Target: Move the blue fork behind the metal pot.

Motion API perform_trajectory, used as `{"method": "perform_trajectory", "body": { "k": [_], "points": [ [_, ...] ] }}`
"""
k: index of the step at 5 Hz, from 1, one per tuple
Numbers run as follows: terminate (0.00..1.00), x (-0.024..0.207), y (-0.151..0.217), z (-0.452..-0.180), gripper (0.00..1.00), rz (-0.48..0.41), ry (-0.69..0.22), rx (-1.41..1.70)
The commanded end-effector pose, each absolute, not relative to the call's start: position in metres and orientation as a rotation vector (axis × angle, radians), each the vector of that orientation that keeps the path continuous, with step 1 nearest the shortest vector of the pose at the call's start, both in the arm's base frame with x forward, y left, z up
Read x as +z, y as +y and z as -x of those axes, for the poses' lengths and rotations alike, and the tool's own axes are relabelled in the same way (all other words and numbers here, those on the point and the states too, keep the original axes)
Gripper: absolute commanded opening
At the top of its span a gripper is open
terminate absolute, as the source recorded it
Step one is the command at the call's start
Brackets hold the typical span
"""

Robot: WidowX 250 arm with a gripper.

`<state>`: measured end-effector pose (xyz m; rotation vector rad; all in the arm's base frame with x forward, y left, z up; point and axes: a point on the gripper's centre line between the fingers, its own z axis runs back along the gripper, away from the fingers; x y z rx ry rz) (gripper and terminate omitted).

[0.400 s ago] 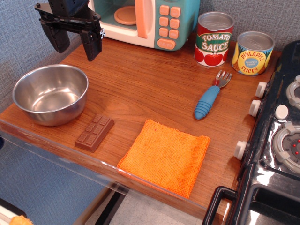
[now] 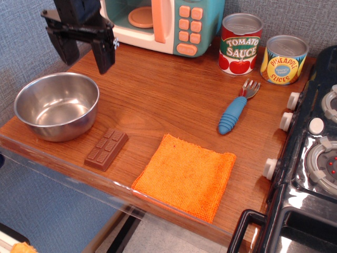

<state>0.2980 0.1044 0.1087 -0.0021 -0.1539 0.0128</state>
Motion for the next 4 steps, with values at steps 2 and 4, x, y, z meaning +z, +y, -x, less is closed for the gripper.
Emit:
{"method": "perform_trajectory", "body": {
  "k": [2, 4],
  "points": [
    [0.0, 0.077, 0.002, -0.345, 1.0, 0.057, -0.116, -0.08],
    [0.0, 0.08, -0.085, -0.382, 1.0, 0.112, -0.148, -0.133]
  ]
}}
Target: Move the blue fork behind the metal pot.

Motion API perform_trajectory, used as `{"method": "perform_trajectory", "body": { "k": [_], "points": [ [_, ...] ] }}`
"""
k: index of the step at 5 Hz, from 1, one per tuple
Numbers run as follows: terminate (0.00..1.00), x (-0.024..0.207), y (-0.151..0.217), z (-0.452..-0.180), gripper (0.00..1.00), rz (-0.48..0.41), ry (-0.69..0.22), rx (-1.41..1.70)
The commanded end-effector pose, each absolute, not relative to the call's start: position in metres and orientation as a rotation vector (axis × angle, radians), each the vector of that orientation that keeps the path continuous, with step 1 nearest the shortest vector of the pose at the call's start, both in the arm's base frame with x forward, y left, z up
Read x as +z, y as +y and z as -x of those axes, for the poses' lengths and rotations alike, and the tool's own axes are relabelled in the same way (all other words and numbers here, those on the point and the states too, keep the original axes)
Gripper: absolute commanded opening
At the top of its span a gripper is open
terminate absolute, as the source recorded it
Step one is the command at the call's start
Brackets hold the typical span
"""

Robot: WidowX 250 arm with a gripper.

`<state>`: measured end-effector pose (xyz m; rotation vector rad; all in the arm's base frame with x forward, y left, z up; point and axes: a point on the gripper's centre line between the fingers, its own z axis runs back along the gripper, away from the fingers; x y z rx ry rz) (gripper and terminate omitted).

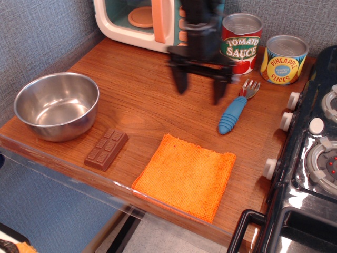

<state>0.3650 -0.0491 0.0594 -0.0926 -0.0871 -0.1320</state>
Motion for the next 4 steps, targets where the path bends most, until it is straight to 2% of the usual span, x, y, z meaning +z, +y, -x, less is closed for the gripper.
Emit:
{"method": "perform_trajectory", "body": {
  "k": [1, 2, 4],
  "points": [
    [0.0, 0.064, -0.087, -0.388, 1.0, 0.096, -0.127, -0.101],
    [0.0, 0.038, -0.082, -0.387, 1.0, 0.063, -0.069, -0.082],
    [0.0, 0.024, -0.083, -0.383, 1.0, 0.029, -0.062, -0.1]
  ]
}}
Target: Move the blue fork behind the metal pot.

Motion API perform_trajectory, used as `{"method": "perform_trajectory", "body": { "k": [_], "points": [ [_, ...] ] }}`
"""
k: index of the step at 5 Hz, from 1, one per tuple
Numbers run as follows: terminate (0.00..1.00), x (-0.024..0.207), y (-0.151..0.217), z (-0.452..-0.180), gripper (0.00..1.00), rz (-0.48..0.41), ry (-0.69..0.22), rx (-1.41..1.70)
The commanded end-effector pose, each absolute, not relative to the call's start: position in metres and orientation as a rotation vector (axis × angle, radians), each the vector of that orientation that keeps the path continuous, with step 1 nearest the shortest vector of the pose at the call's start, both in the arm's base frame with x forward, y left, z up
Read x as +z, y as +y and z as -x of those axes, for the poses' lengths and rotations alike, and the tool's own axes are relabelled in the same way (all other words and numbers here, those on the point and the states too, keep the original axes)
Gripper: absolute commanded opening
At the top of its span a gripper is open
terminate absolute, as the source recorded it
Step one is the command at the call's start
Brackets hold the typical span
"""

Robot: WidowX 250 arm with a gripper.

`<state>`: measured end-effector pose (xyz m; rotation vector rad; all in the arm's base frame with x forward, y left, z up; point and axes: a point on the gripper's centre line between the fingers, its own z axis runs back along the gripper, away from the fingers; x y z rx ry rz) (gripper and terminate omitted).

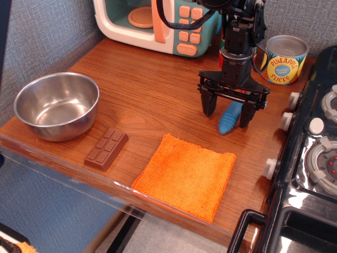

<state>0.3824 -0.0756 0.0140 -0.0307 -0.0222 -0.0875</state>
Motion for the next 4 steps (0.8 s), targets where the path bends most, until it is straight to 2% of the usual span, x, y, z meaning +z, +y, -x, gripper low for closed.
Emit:
{"method": "perform_trajectory", "body": {
  "k": [1, 3, 4],
  "points": [
    [0.0, 0.022, -0.086, -0.38, 0.0, 0.029, -0.07, -0.115],
    [0.0, 0.026, -0.084, -0.381, 0.0, 0.043, -0.068, -0.106],
    [0.0, 0.048, -0.077, -0.376, 0.0, 0.077, -0.102, -0.107]
  ]
}}
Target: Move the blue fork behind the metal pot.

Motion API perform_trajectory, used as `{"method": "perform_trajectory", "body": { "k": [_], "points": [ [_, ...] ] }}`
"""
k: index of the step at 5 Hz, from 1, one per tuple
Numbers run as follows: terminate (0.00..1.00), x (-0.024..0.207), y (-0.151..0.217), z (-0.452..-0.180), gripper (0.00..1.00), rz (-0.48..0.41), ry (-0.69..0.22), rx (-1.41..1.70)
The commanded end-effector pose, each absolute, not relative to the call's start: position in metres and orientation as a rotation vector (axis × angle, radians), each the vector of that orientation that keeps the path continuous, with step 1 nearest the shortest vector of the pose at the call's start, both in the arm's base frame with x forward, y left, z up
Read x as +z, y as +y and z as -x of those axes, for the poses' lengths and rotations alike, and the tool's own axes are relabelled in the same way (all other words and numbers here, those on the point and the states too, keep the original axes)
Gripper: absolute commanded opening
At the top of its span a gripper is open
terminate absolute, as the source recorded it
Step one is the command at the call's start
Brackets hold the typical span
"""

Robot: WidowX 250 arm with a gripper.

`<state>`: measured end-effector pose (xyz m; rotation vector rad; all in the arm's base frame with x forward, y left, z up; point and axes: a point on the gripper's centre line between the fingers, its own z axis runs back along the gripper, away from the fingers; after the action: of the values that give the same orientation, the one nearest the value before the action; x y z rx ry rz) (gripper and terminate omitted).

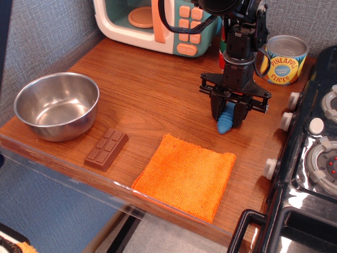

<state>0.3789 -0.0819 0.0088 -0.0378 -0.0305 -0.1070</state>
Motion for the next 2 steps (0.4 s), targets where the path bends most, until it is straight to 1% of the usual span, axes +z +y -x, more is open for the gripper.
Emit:
{"method": "perform_trajectory", "body": {
  "k": [1, 2],
  "points": [
    [0.0, 0.085, -0.052, -0.369, 0.0, 0.086, -0.189, -0.079],
    [0.0, 0.098, -0.006, -0.361, 0.0, 0.06, -0.214, -0.024]
  ]
}}
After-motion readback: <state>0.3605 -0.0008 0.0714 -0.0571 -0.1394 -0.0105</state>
